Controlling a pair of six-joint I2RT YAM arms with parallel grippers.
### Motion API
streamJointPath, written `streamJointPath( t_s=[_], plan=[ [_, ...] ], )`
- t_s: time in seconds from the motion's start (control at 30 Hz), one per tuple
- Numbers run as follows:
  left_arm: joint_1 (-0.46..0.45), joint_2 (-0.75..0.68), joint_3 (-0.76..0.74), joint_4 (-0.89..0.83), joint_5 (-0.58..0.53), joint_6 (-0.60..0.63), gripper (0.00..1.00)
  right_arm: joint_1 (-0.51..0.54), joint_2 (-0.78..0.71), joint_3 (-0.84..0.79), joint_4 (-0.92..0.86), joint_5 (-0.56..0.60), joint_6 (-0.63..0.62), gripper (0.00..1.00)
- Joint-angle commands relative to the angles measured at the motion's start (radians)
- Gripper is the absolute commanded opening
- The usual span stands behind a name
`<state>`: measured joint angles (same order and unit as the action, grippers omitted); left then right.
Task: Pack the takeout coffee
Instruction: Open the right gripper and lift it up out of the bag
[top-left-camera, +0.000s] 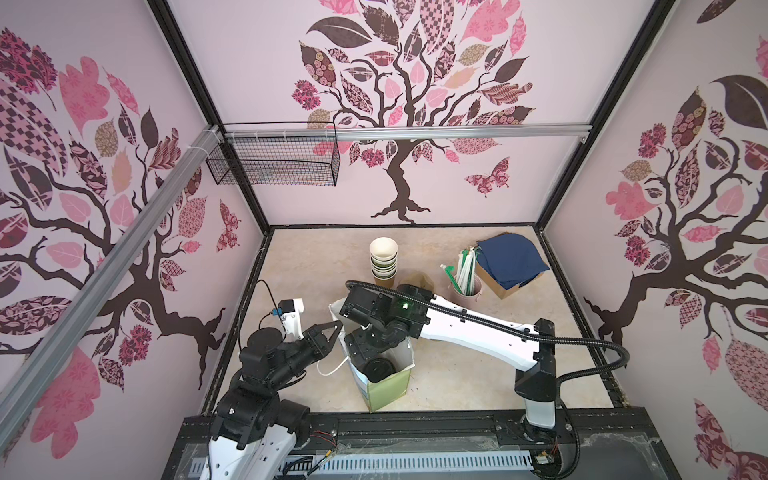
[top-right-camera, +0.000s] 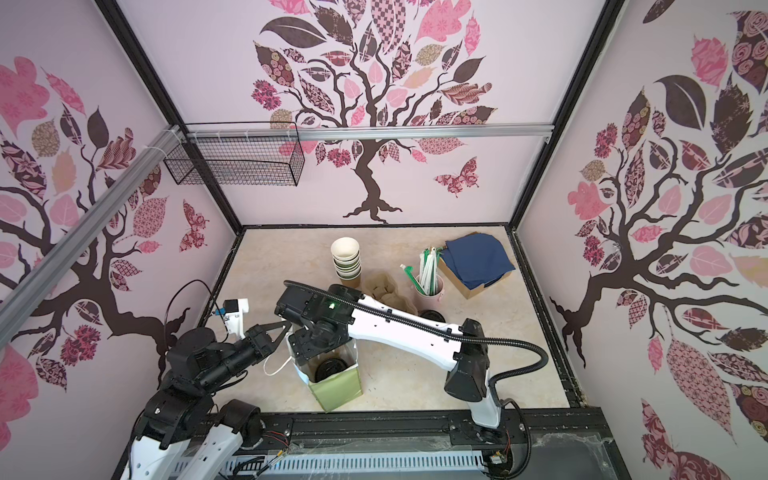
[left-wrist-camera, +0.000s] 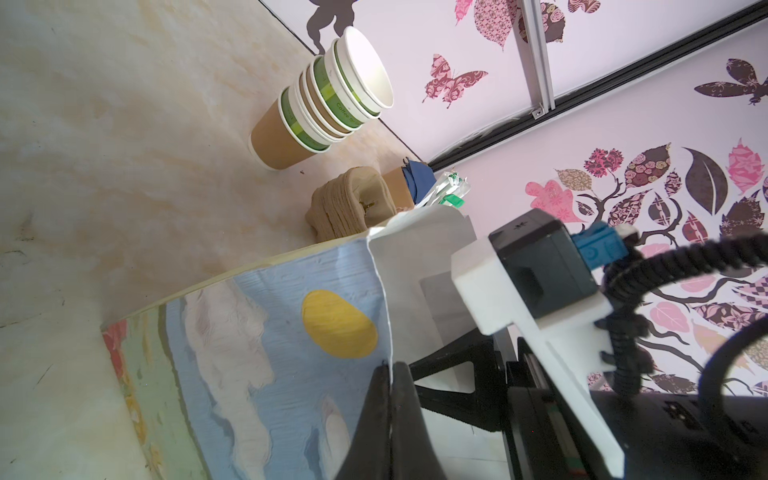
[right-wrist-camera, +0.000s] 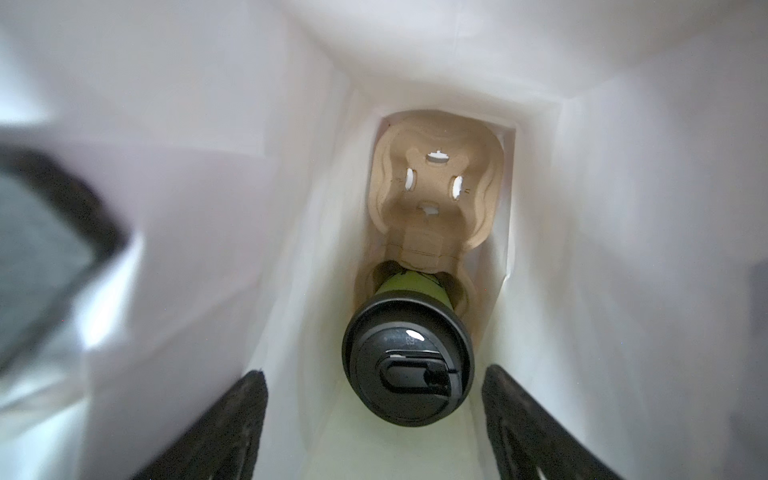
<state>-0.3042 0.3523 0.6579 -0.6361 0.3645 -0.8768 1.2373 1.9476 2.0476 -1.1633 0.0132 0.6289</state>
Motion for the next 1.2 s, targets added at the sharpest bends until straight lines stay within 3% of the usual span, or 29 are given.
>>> streamJointPath(
  t_s=[0.0, 0.37, 0.7, 0.8, 1.03, 1.17],
  plan=[
    [0.000, 0.000, -0.014, 0.027, -0.002, 0.032, 0.00, -0.004, -0.007, 0.072, -0.021, 0.029, 0.020, 0.81],
    [0.000, -0.004, -0.013, 0.018, -0.021, 0.032, 0.00, -0.015, -0.131, 0.197, 0.040, 0.143, -0.016, 0.74],
    [0.000, -0.006, -0.006, 0.001, -0.036, 0.028, 0.00, -0.056, -0.213, 0.205, -0.174, 0.280, 0.028, 0.68],
    [0.000, -0.004, 0.004, -0.003, -0.044, 0.024, 0.16, -0.084, -0.258, 0.206, -0.231, 0.307, 0.059, 0.68],
    [0.000, 0.027, 0.066, -0.016, -0.045, -0.030, 0.42, -0.149, -0.384, 0.080, -0.263, 0.325, 0.084, 0.71],
    [0.000, 0.056, 0.147, -0.126, -0.091, -0.024, 0.58, -0.169, -0.419, 0.015, -0.217, 0.281, 0.091, 0.72]
  ],
)
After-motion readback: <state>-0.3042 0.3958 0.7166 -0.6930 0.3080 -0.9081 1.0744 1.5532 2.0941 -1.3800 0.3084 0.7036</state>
